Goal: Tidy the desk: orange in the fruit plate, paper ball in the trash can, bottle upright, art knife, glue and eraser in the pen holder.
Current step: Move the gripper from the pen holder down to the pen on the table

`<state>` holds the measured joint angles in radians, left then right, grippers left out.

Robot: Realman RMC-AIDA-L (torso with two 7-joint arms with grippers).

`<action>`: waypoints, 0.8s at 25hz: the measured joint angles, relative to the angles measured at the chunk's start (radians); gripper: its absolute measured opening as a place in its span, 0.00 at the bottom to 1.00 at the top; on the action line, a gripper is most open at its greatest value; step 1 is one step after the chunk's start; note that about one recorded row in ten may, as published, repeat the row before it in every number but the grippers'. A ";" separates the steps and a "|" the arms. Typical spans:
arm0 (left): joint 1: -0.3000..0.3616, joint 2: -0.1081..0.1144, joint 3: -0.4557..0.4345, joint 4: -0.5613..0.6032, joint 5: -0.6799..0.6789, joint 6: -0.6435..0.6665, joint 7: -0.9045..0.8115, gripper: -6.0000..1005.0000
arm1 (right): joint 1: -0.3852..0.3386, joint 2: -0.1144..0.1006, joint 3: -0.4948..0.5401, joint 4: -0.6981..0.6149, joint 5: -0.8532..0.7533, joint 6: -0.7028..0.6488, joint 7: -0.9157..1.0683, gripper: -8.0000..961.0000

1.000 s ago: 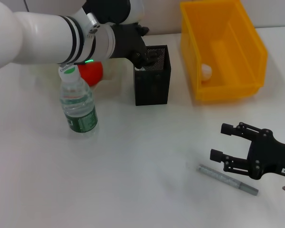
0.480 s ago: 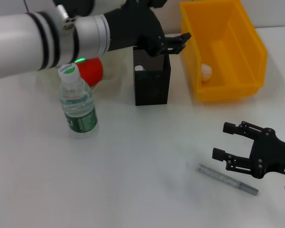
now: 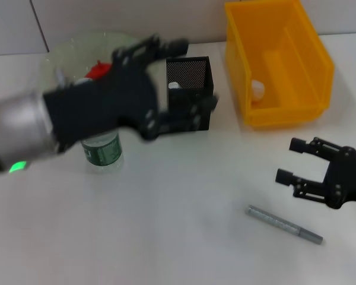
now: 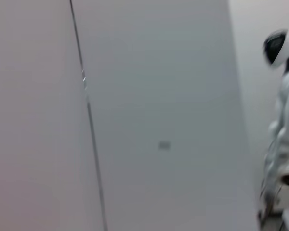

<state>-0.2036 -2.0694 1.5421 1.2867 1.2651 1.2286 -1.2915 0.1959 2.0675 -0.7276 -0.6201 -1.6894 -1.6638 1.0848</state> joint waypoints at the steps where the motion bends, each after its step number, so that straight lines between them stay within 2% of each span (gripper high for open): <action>1: 0.005 0.000 -0.025 -0.082 -0.058 0.078 0.079 0.86 | -0.001 0.000 0.008 -0.014 -0.001 -0.007 0.016 0.83; 5: -0.004 0.001 -0.105 -0.408 -0.152 0.307 0.327 0.86 | -0.012 -0.001 0.042 -0.103 -0.005 -0.052 0.109 0.83; 6: -0.013 0.001 -0.127 -0.500 -0.159 0.345 0.381 0.86 | -0.019 -0.002 0.052 -0.174 -0.006 -0.080 0.182 0.83; 8: -0.027 0.001 -0.161 -0.660 -0.163 0.397 0.490 0.86 | -0.022 -0.002 0.055 -0.211 -0.006 -0.090 0.224 0.83; 9: -0.041 0.001 -0.174 -0.789 -0.163 0.416 0.597 0.86 | -0.026 -0.003 0.059 -0.300 -0.007 -0.106 0.322 0.83; 10: -0.041 0.001 -0.174 -0.789 -0.163 0.416 0.597 0.86 | -0.026 -0.003 0.059 -0.300 -0.007 -0.106 0.322 0.83; 11: -0.045 0.001 -0.175 -0.837 -0.161 0.418 0.638 0.86 | -0.027 -0.003 0.061 -0.381 -0.016 -0.119 0.406 0.83; 13: -0.057 -0.001 -0.172 -0.931 -0.159 0.411 0.715 0.86 | -0.023 -0.003 0.062 -0.431 -0.030 -0.124 0.455 0.83; 14: -0.064 -0.003 -0.171 -0.970 -0.160 0.402 0.738 0.86 | -0.008 -0.003 0.063 -0.536 -0.080 -0.128 0.556 0.83; 15: -0.064 -0.003 -0.171 -0.970 -0.160 0.402 0.738 0.86 | -0.008 -0.003 0.063 -0.536 -0.080 -0.128 0.556 0.83; 16: -0.069 -0.004 -0.171 -0.992 -0.161 0.395 0.749 0.86 | 0.021 -0.003 0.060 -0.635 -0.168 -0.133 0.664 0.83; 17: -0.069 -0.004 -0.171 -0.992 -0.161 0.395 0.749 0.86 | 0.021 -0.003 0.060 -0.635 -0.168 -0.133 0.664 0.83; 18: -0.079 -0.006 -0.171 -1.031 -0.164 0.372 0.760 0.86 | 0.042 -0.003 0.057 -0.679 -0.217 -0.137 0.725 0.83; 19: -0.081 -0.006 -0.171 -1.040 -0.165 0.354 0.762 0.86 | 0.102 -0.003 0.050 -0.775 -0.355 -0.171 0.855 0.83; 20: -0.081 -0.006 -0.171 -1.040 -0.165 0.354 0.762 0.86 | 0.102 -0.003 0.050 -0.775 -0.355 -0.171 0.855 0.83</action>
<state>-0.2846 -2.0756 1.3706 0.2462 1.1005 1.5823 -0.5295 0.2974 2.0647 -0.6774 -1.3955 -2.0440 -1.8348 1.9393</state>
